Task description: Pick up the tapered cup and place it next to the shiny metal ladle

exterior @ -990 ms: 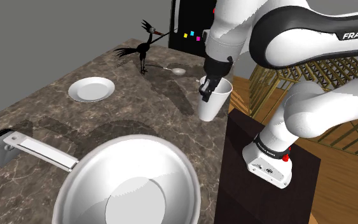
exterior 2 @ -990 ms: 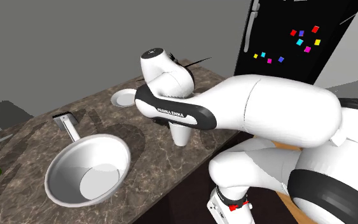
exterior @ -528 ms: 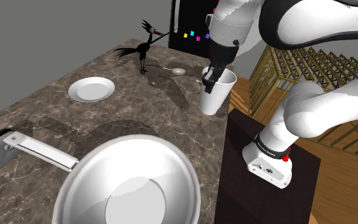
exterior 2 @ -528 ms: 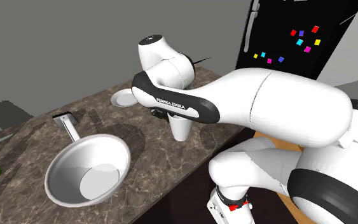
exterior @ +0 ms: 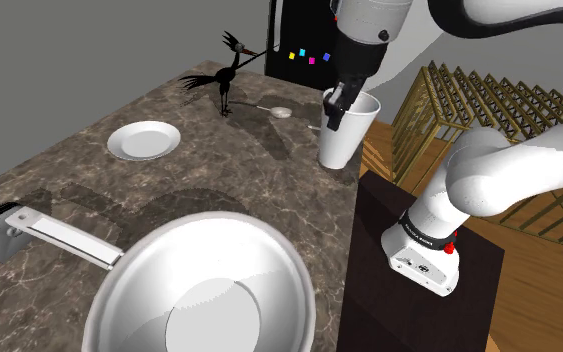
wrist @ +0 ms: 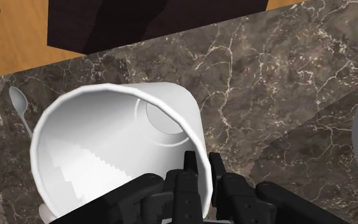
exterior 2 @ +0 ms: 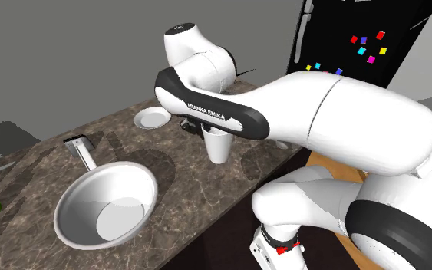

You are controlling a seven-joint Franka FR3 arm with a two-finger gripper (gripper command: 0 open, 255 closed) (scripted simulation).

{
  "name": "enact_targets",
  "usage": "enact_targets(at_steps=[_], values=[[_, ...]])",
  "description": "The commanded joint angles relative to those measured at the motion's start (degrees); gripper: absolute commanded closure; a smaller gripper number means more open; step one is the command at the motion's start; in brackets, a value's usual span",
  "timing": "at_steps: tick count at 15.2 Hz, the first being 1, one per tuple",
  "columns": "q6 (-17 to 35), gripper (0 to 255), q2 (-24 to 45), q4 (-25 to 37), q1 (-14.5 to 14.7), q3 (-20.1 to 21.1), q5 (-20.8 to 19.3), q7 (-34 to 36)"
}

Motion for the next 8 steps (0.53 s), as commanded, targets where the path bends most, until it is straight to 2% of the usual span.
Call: enact_targets(at_steps=[1, 8], values=[[-1.65, 255, 0.17, 1.82, -0.21, -0.41, -0.37, -0.18], [-6.54, 255, 1.23, 7.78, -0.84, -1.34, -1.34, -0.52]])
